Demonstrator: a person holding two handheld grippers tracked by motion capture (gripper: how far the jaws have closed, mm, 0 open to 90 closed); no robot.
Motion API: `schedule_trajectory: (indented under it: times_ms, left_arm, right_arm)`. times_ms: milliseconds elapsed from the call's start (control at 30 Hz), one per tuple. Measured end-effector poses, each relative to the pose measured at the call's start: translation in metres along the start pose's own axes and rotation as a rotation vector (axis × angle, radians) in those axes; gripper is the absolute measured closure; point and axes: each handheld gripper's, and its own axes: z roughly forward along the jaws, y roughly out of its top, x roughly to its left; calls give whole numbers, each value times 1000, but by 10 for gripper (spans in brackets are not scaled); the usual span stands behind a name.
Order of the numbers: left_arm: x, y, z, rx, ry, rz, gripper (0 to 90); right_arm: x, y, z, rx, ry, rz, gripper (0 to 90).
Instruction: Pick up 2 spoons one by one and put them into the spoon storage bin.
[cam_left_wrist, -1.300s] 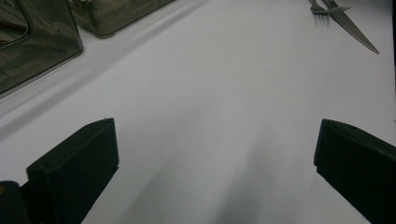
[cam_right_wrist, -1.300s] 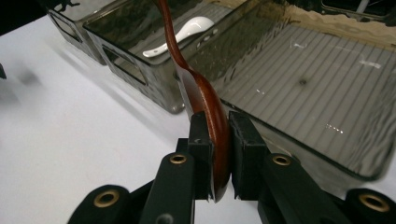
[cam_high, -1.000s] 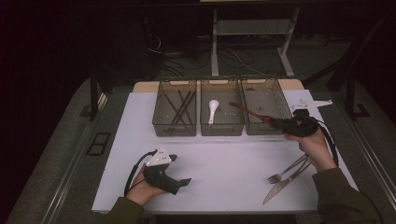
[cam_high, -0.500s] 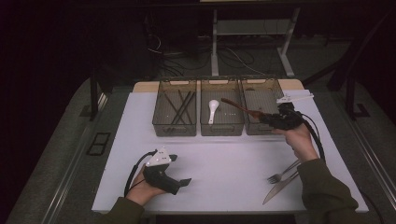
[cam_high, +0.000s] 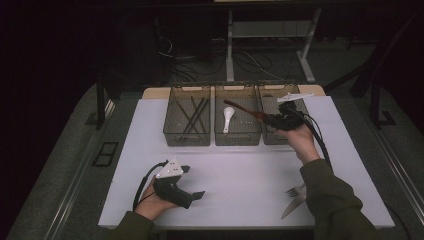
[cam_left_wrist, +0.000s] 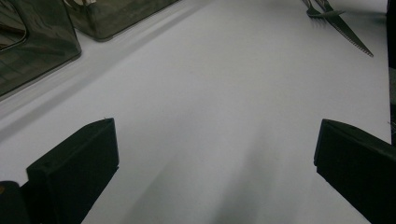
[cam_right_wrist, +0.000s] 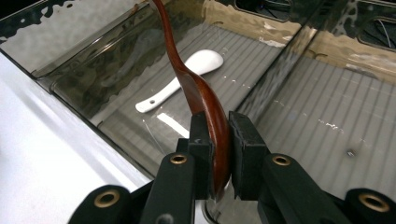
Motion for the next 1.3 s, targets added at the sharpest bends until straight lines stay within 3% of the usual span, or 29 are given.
schedule_trajectory:
  times_ms: [367,667,1000,1300]
  left_arm:
    - [0,0,0,0,-3,2,0]
    - [-1,0,1,2,-3,2,0]
    - [-1,0,0,0,-3,2,0]
    - [-1,0,0,0,-2,1,0]
  right_arm:
    - [13,6,24,37,-10,-6,792]
    - [19,5,33,62,-6,-19,794]
    - [20,5,34,56,5,-14,608]
    - [20,4,20,9,45,-9,498]
